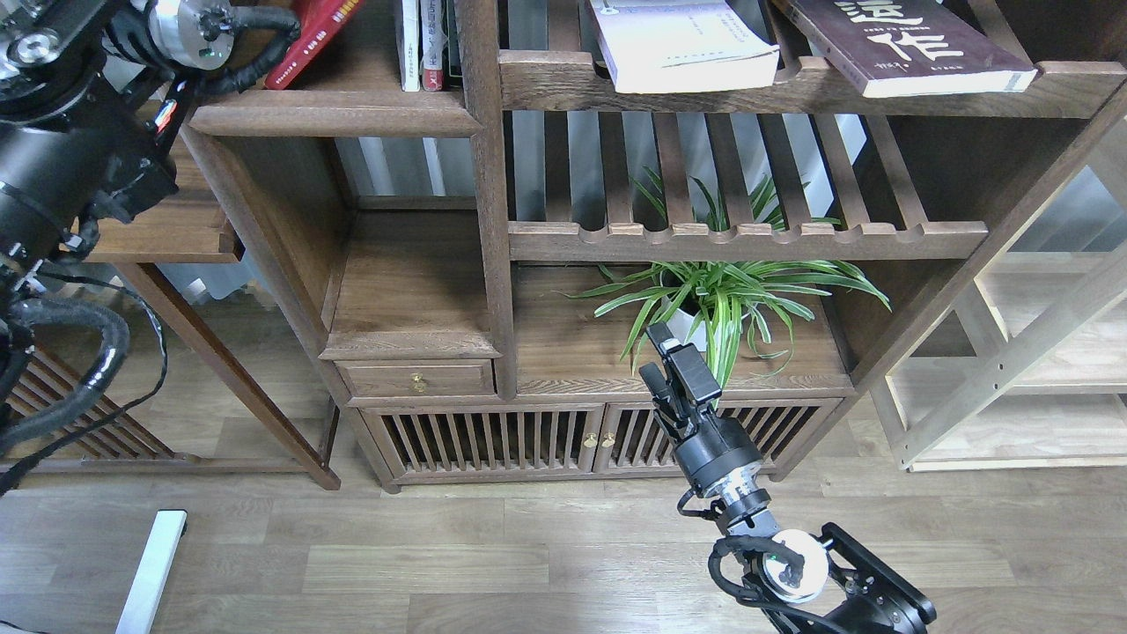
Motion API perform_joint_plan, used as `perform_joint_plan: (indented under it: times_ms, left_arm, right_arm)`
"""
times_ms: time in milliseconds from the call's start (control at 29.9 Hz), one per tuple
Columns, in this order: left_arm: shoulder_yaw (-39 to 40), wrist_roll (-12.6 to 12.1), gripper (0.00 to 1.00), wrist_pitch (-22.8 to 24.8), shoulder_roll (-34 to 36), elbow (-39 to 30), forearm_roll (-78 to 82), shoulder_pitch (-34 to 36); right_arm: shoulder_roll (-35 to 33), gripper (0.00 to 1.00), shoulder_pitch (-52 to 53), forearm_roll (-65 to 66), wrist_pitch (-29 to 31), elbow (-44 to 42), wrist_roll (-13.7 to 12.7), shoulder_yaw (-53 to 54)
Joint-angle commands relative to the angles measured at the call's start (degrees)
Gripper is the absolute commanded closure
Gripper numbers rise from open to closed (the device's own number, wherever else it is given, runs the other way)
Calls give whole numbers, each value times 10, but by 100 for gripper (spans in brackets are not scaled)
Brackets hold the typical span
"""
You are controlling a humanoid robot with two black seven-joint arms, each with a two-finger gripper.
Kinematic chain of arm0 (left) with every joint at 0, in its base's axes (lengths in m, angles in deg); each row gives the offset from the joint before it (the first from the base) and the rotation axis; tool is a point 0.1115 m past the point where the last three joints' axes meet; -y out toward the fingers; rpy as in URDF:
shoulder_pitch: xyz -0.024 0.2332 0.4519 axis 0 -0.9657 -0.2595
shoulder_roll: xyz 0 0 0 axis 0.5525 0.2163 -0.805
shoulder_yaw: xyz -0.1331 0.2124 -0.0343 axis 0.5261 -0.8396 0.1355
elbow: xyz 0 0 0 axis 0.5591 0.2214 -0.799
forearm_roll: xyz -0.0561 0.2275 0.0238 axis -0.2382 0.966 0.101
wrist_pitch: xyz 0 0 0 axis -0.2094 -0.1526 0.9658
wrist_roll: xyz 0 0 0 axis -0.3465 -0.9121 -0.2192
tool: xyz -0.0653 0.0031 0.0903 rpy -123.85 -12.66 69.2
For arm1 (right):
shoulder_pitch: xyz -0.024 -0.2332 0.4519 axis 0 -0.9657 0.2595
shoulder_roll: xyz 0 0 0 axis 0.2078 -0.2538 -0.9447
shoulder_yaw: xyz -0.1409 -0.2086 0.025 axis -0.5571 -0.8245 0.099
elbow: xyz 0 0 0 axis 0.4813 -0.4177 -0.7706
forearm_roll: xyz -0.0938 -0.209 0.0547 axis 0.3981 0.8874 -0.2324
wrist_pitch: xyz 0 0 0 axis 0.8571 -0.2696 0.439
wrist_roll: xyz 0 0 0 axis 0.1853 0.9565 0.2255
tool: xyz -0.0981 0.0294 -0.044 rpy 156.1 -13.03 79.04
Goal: Organize books on shelf
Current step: 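Push the red book upright into the top shelf with the left gripper, then lower the left arm and raise the right gripper toward the white book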
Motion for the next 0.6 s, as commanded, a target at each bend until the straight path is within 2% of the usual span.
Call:
perform_joint_plan:
  times_ms: [0,100,134,368,568]
  left_arm:
    - [3,2,27,0,30,-34,-1,-1]
    - [3,2,6,0,60,-65,-1,-8]
    - [3,5,2,2,64,-72,-1,-12]
    - [3,34,1,32,129,-196,-52,-87]
    - [5,62,1,105,182,-289,-68,-149]
  right_arm:
    - [0,1,-1,1,0,2,0,4]
    - [0,1,1,1,0,8,1,11]
    - [0,1,1,1,0,13,1,12]
    - [0,2,10,1,0,57,1,34]
    - [0,2,13,1,0,90,0,72]
